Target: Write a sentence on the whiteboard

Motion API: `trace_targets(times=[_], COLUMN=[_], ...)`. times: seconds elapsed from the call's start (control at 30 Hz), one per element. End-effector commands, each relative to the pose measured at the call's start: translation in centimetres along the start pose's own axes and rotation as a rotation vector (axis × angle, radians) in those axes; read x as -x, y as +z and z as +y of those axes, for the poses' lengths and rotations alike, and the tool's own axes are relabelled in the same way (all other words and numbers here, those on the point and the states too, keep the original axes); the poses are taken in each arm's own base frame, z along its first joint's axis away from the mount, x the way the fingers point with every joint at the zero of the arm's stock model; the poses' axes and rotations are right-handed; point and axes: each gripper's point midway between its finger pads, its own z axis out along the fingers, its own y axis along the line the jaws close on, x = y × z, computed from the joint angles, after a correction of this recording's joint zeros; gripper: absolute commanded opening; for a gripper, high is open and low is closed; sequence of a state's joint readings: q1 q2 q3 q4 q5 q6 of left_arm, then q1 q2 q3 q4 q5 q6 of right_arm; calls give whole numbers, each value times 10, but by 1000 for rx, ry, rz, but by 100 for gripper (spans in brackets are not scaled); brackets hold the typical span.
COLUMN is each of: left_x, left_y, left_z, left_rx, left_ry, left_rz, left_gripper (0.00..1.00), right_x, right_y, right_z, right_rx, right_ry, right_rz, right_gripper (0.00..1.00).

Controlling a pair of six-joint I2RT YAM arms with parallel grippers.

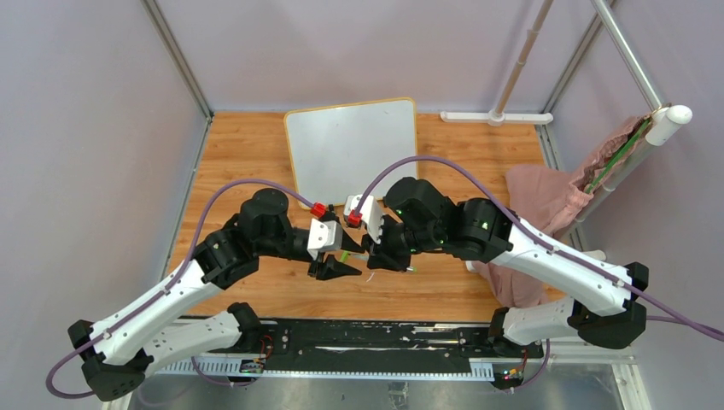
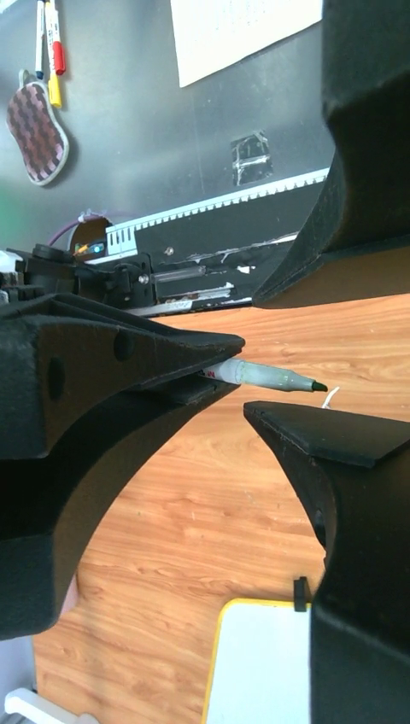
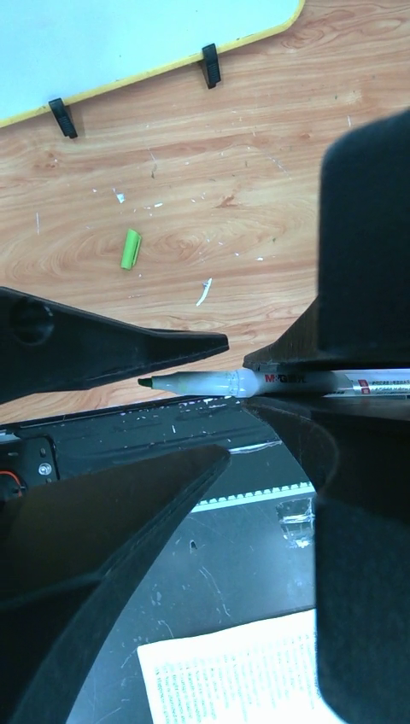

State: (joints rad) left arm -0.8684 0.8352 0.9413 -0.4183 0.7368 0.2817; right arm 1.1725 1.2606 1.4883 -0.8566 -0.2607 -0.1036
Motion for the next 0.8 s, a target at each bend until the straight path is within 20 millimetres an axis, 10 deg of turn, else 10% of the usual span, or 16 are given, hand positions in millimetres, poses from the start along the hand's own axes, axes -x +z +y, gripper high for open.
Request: trace_targets(times=[0.0,0.47,0.77], left_x=[-1,9,10], left_y=[3,1,0], left_z=[3,6,10], left_rx=[18,41,63], left_ry=[-12,-13,-12], left_rz=[3,-19,-20], left_gripper=[48,36,10], right_x=[18,15,18], right_y=[-9,-7,-7], right_z=[2,4,4], right_rx=[-14,-16,-15], right_ry=[-6,-9,-8], right_rz=[-60,-49,-56], right_gripper=[0,0,0])
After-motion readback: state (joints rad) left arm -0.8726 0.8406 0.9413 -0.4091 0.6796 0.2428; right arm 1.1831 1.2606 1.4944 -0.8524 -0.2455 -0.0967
